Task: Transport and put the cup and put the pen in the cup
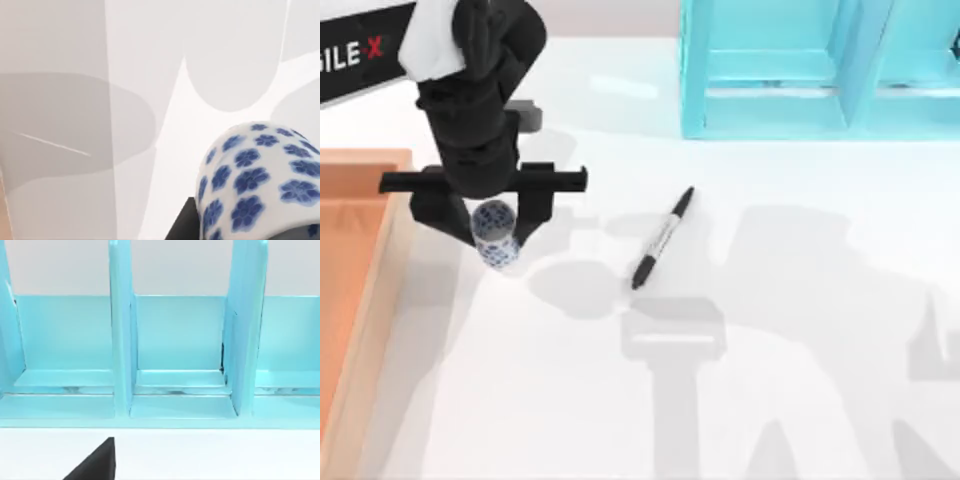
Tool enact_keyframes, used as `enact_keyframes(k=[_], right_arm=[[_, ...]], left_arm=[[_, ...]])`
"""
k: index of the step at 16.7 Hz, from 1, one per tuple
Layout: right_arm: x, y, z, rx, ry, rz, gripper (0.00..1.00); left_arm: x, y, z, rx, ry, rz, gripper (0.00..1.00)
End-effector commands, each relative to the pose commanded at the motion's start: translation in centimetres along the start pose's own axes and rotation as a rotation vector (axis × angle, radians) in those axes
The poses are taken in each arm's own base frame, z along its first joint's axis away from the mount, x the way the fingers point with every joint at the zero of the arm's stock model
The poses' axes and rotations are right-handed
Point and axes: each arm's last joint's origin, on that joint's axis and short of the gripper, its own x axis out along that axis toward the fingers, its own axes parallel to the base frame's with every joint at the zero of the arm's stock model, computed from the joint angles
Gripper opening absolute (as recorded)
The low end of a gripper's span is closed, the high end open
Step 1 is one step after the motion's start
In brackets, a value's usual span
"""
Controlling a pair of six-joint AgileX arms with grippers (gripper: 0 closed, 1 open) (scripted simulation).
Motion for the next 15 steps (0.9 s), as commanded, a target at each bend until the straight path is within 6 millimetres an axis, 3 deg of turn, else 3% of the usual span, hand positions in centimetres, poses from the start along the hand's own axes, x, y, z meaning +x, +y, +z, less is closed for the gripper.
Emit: enact_keyframes(k=[2, 6, 15], right_arm=[[0.0, 0.0, 0.0, 0.0, 0.0, 0.0, 1.0], [0.0, 0.0, 0.0, 0.0, 0.0, 0.0, 1.0], [0.0, 0.0, 0.0, 0.0, 0.0, 0.0, 1.0]], left_arm=[[1.25, -0.02, -0.11, 0.0, 0.009, 0.003, 0.0], [1.38, -0.02, -0.12, 0.0, 0.01, 0.004, 0.0], [1.38, -0.02, -0.12, 0.0, 0.01, 0.004, 0.68]])
